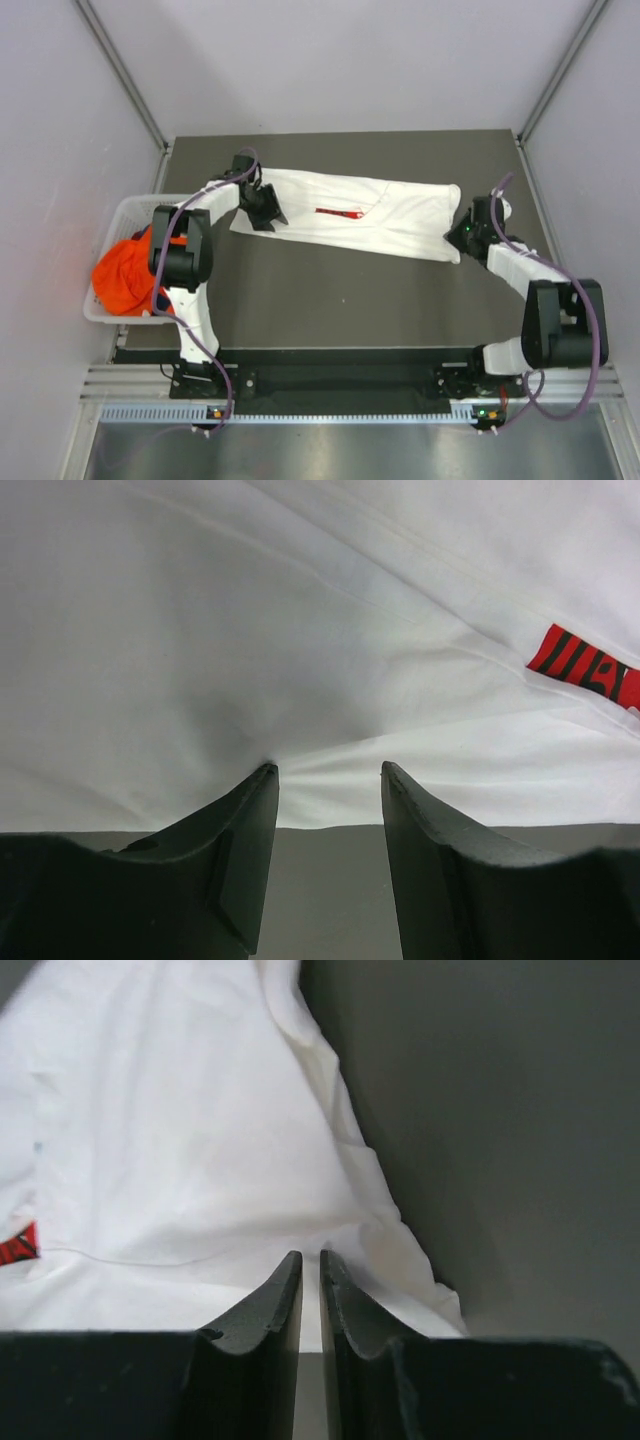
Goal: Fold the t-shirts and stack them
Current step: Fold the tshirt
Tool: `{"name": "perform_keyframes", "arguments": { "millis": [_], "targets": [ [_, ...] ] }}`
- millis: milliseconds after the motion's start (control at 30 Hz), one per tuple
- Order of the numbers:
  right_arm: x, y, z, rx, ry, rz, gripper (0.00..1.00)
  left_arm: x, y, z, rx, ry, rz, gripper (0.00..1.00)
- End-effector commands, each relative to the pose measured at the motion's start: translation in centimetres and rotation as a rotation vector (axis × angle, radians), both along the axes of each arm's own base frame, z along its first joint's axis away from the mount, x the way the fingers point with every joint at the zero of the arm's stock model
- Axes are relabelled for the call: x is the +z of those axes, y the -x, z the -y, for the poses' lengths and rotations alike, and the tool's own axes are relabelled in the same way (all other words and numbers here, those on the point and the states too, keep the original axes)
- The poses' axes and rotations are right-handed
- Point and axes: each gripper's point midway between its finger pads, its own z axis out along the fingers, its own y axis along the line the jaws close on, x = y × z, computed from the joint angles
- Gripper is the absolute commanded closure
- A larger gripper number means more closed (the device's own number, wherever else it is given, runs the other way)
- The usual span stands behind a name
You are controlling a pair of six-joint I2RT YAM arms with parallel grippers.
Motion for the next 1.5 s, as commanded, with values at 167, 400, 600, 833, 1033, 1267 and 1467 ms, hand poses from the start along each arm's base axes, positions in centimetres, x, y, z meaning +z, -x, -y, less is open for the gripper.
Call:
{"name": "perform_keyframes", "arguments": {
  "millis": [167, 400, 600, 833, 1033, 1267, 1467],
  "targets": [
    [-6.3, 2.4, 3.2, -0.123, -0.015, -0.220, 0.88, -3.7, 2.1, -5.2, 0.087, -0.206, -0.111, 0.48],
    [-6.8, 2.2, 5.7, -0.149, 0.101, -0.274, 0.81, -1.9, 3.2, -5.2, 0.118, -0.185, -0.095, 0.48],
    [-6.8, -0.1, 8.2, -0.163, 0.167, -0.312, 0.80, 2.7, 4.2, -3.1, 0.014, -0.164, -0.008, 0.47],
    [-2.2, -2.8, 8.6, -0.103, 0.196, -0.249, 0.76, 1.3, 5.2, -4.2, -0.023, -0.245, -0.035, 0.47],
    [1.4, -2.0, 7.5, -0.039, 0.177, -0.200, 0.73, -0.5, 5.9, -5.2, -0.024, -0.301, -0.066, 0.47],
    [0.2, -0.6, 3.8, 0.019, 0.018, -0.169, 0.81, -1.2, 5.6, -7.2, 0.023, -0.341, -0.087, 0.47],
    [-4.3, 0.5, 3.2, 0.018, -0.026, -0.243, 0.84, -1.4, 5.4, -8.7, 0.034, -0.376, -0.127, 0.47]
  ]
}}
